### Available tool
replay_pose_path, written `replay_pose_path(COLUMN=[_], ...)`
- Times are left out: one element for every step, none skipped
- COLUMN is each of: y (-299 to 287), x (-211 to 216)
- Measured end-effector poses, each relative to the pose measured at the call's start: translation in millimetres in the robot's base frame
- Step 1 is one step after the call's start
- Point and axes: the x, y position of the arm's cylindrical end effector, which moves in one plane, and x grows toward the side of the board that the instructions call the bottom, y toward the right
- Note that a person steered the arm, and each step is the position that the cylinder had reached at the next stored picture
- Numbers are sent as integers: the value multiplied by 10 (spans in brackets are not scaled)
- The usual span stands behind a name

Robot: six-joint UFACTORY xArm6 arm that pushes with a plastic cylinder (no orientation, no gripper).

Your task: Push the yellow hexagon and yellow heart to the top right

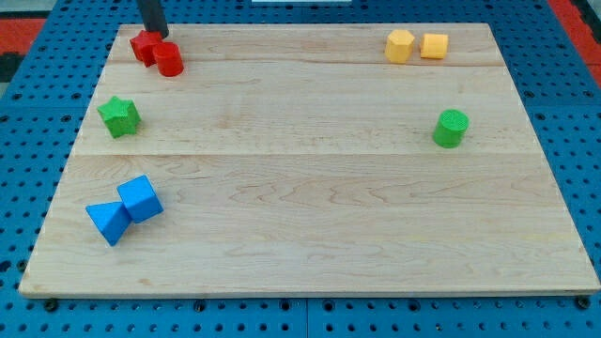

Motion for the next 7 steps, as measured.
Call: replay_pose_path(y=[213,679,749,797,825,844,845], x=[-46,-88,-88,-87,-87,-87,-87])
